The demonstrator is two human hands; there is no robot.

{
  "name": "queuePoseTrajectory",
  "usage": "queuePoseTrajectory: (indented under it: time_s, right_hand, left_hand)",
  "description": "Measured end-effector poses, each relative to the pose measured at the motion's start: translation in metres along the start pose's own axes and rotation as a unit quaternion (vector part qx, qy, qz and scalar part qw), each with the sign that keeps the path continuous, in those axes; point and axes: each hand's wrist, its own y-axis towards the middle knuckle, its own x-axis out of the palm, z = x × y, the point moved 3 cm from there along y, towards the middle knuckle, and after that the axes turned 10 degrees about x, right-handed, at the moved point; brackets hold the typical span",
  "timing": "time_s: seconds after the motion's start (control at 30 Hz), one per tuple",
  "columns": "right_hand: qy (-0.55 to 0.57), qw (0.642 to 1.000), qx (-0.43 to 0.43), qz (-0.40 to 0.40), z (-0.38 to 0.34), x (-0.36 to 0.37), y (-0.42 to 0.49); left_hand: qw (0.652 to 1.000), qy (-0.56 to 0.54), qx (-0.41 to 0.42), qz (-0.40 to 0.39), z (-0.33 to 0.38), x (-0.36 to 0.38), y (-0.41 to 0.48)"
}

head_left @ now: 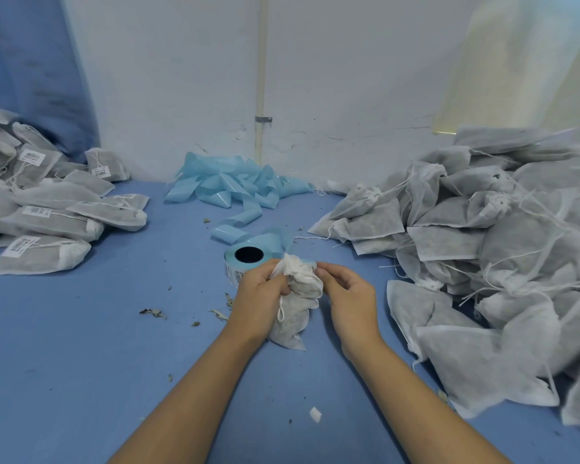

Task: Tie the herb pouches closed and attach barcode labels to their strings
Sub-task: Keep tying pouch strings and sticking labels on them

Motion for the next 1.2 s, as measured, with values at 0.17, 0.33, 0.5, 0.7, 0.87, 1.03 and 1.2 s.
queuePoseTrajectory:
  time_s: [0.17, 0.33, 0.5, 0.7, 0.87, 1.03, 1.2]
  right_hand:
    - [0.03, 0.999, 0.023, -0.001, 0.0, -0.001, 0.0]
    - [0.048, 0.998, 0.045, -0.004, 0.0, -0.003, 0.001]
    - [0.04, 0.998, 0.051, 0.0, 0.002, -0.003, 0.002]
    - [0.037, 0.997, 0.06, 0.011, 0.002, -0.003, 0.004]
    - [0.049, 0.991, 0.048, 0.112, 0.005, -0.007, 0.006]
    - [0.118, 0.972, 0.029, 0.2, 0.002, -0.021, 0.008]
    - [0.071, 0.975, -0.023, 0.211, -0.004, -0.021, 0.002]
  left_hand:
    - [1.0, -0.01, 0.0, 0.001, 0.002, 0.0, -0.001]
    - [1.0, -0.018, -0.007, -0.001, 0.005, 0.001, -0.002]
    - [1.0, -0.013, -0.016, 0.001, 0.005, 0.001, -0.003]
    - [1.0, -0.003, -0.028, -0.001, 0.004, 0.001, -0.003]
    - [0.999, -0.005, -0.032, -0.002, 0.004, 0.001, -0.003]
    - [0.999, 0.013, -0.04, 0.024, -0.002, -0.002, -0.002]
    - [0.998, 0.0, 0.005, 0.07, 0.005, -0.001, 0.003]
